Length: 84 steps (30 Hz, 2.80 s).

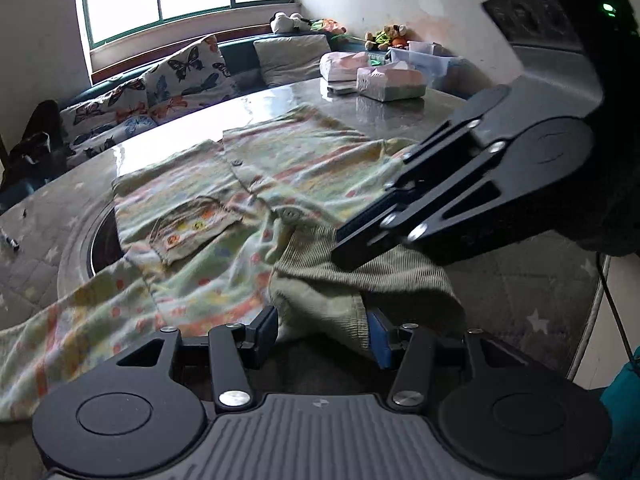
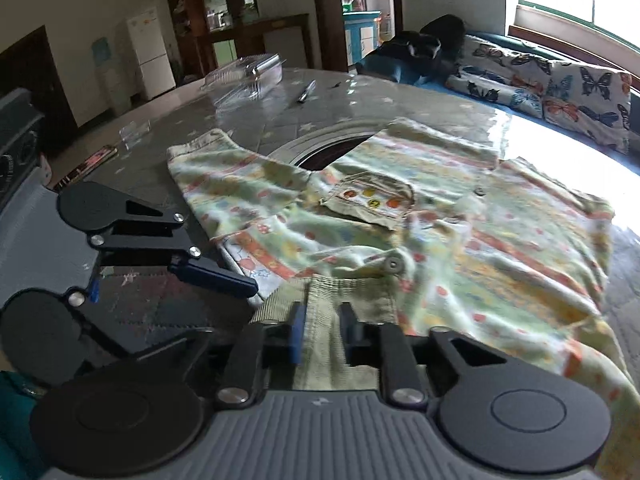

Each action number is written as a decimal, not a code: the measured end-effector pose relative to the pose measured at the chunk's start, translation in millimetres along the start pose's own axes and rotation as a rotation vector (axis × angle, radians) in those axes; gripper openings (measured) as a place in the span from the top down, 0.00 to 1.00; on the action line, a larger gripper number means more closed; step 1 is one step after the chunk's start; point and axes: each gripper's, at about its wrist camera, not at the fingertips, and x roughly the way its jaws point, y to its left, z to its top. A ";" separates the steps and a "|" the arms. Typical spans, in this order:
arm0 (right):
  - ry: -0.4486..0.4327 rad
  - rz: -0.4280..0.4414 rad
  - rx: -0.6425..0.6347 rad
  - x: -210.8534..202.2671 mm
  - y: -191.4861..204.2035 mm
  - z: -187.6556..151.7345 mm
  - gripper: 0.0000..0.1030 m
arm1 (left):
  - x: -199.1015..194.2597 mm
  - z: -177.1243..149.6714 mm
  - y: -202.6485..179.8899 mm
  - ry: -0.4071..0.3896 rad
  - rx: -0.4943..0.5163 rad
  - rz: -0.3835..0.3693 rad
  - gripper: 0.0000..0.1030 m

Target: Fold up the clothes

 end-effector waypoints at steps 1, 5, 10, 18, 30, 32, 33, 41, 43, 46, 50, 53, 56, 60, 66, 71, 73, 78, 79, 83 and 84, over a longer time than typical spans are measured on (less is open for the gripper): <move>0.011 0.000 -0.007 5.8 1.6 0.2 0.78 | -0.1 -1.1 0.6 0.002 -0.004 0.001 0.50; 0.046 -0.024 -0.006 15.8 1.9 -3.8 0.92 | -1.8 -1.9 0.1 -0.001 -0.011 0.010 0.50; -0.008 -0.048 0.037 -7.6 -7.9 -4.7 0.96 | -7.4 3.4 -8.2 -0.041 0.037 0.022 0.50; -0.100 -0.086 0.128 -45.2 -30.9 -3.0 0.97 | 14.2 9.6 -13.7 -0.019 0.090 0.004 0.66; -0.117 -0.082 0.146 -46.9 -32.1 -4.4 0.97 | -5.3 14.7 23.2 -0.099 -0.122 -0.193 0.96; -0.126 -0.080 0.136 -50.9 -29.0 -2.9 0.97 | 3.7 9.9 16.3 -0.058 -0.080 -0.184 0.96; -0.129 -0.081 0.131 -52.8 -27.3 -2.1 0.97 | 8.3 8.2 12.2 -0.036 -0.059 -0.169 0.96; -0.131 -0.085 0.130 -54.3 -25.8 -1.0 0.97 | 3.1 22.6 -14.5 -0.113 0.107 -0.067 0.55; -0.132 -0.085 0.133 -54.2 -26.4 -2.2 0.97 | 9.3 23.7 -18.9 -0.097 0.138 -0.059 0.56; -0.131 -0.083 0.134 -54.0 -26.5 -3.6 0.97 | 25.8 22.1 -18.8 -0.048 0.148 -0.057 0.64; -0.128 -0.086 0.138 -52.3 -27.8 -4.9 0.97 | 34.6 19.8 -10.2 -0.032 0.119 -0.078 0.85; -0.133 -0.091 0.149 -53.6 -30.3 -6.4 0.97 | 30.4 21.5 1.4 -0.051 0.043 -0.119 0.92; -0.137 -0.093 0.154 -56.1 -31.6 -6.7 0.97 | 13.4 25.5 16.6 -0.119 -0.075 -0.205 0.93; -0.151 -0.087 0.142 -62.0 -27.7 -2.9 0.97 | 15.4 20.0 15.9 -0.101 -0.079 -0.230 0.93; -0.101 -0.041 0.088 -46.2 -13.2 -0.8 0.97 | 26.7 9.9 4.3 -0.050 -0.023 -0.233 0.90; -0.016 -0.008 0.036 -20.4 -3.7 -6.2 0.97 | 8.7 7.6 9.2 -0.071 0.023 -0.228 0.88; 0.013 -0.003 0.014 -11.7 0.2 -9.6 0.97 | 0.4 5.7 13.9 -0.077 0.034 -0.216 0.86; 0.054 -0.004 -0.001 -0.3 3.0 -19.9 0.96 | -16.8 11.3 35.2 -0.122 -0.042 -0.192 0.82; 0.055 -0.006 -0.002 1.0 3.5 -21.5 0.95 | -19.4 14.7 39.3 -0.137 -0.066 -0.188 0.82; 0.046 -0.002 0.016 -3.6 2.6 -20.5 0.93 | -8.2 35.7 37.6 -0.178 -0.124 -0.212 0.82; 0.042 -0.003 0.021 -7.6 1.8 -20.6 0.92 | -1.6 39.1 35.4 -0.175 -0.126 -0.212 0.82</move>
